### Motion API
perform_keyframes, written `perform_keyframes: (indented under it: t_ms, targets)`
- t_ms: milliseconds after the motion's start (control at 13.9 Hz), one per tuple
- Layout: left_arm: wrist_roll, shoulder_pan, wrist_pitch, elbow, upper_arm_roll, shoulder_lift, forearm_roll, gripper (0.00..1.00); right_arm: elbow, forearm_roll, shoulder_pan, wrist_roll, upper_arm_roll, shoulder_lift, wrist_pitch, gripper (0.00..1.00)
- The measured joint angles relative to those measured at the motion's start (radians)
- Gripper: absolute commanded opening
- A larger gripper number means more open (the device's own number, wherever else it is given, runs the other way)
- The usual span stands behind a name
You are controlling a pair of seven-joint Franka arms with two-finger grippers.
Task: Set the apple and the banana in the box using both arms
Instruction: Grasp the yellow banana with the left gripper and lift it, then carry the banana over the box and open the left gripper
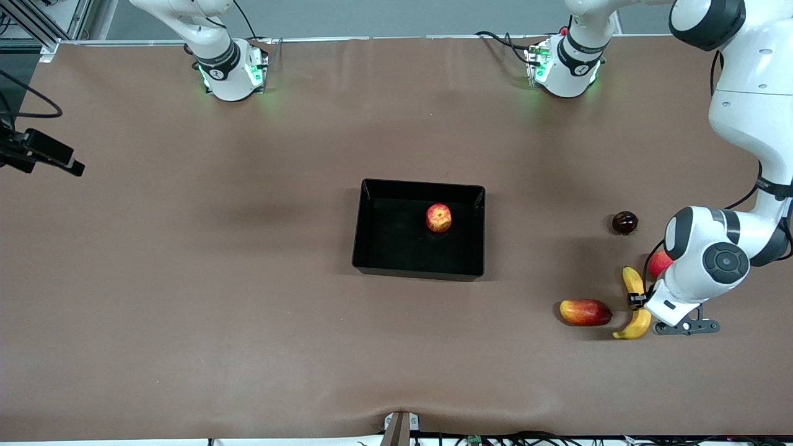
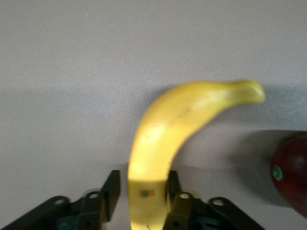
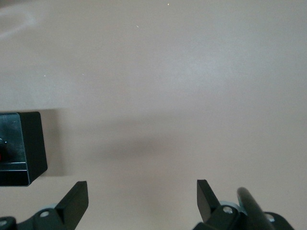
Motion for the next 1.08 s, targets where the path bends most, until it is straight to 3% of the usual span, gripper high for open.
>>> perform_keyframes:
  t_ms: [361,722,938,1082]
  targets:
    - [0.045,0.000,-0.056,0.032,-0.042,-0.076,0.002,0.00,-0.001,-0.035,0.011,-0.001,-0.002,-0.010,0.009,1.00]
    - [-0.085,-0.016,-0.303,0.030,-0.268,-0.237,-0.076,0.00,0.001,-0.064,0.034,-0.020,-0.002,-0.013,-0.007,1.00]
    - [-0.321,-0.043,-0.329,0.017,-0.417,-0.246,-0.089,0.00,0.001,-0.067,0.034,-0.092,-0.002,-0.013,-0.015,1.00]
    - [-0.471,-0.129,-0.330,0.007,-0.450,-0.241,-0.093,0.00,0.001,-0.071,0.034,-0.124,-0.003,-0.013,-0.017,1.00]
